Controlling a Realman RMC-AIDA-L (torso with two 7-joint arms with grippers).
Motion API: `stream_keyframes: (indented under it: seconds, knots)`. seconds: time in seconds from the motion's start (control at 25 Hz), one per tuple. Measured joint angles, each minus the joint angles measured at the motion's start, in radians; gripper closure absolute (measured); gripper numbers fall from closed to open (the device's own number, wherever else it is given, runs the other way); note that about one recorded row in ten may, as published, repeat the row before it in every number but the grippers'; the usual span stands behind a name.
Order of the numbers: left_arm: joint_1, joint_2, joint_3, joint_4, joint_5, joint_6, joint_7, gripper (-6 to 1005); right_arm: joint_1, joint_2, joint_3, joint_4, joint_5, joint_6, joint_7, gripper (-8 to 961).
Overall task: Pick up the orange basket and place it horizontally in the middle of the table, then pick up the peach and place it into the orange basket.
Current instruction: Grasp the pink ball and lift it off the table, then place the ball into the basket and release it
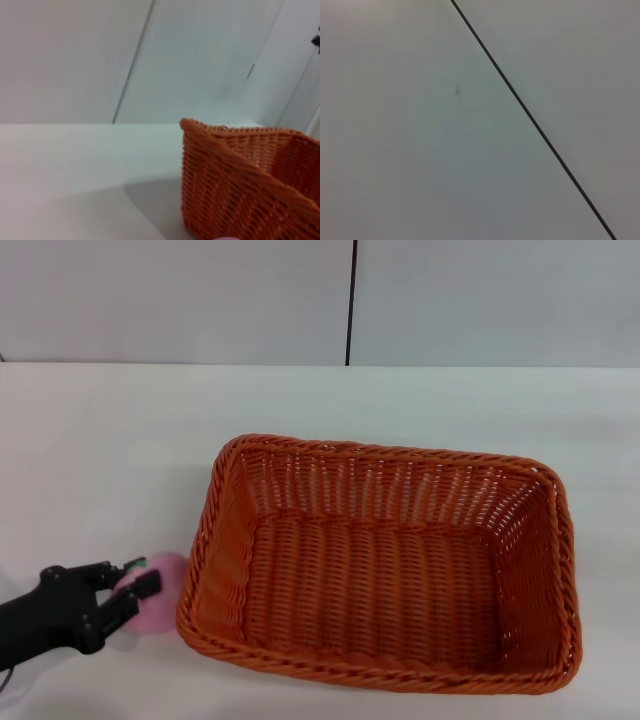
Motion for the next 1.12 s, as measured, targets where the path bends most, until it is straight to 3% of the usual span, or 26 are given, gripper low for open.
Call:
stream_keyframes:
  seconds: [0.28, 0.48, 0.64, 0.92, 1.12]
  knots:
    - [0.000, 0.006, -0.115, -0.001, -0.003, -0.040, 0.000, 805, 0.002, 0.000, 0.000, 0.000, 0.000, 0.012, -0.001, 398]
    - [-0.008, 0.010, -0.256, -0.004, -0.023, -0.071, 0.009, 844, 0.003, 0.000, 0.000, -0.001, 0.000, 0.021, -0.001, 397]
    - [-0.016, 0.001, -0.336, -0.029, -0.136, -0.099, 0.009, 874, 0.008, 0.000, 0.000, 0.000, 0.000, 0.027, -0.002, 397]
    - [-0.085, -0.004, -0.320, -0.140, -0.221, -0.203, 0.012, 921, 0.010, 0.003, 0.000, 0.014, 0.000, 0.033, -0.004, 397]
    - [-0.174, -0.011, -0.216, -0.212, -0.205, -0.204, 0.056, 909, 0.013, 0.001, 0.000, 0.034, 0.000, 0.033, -0.013, 397]
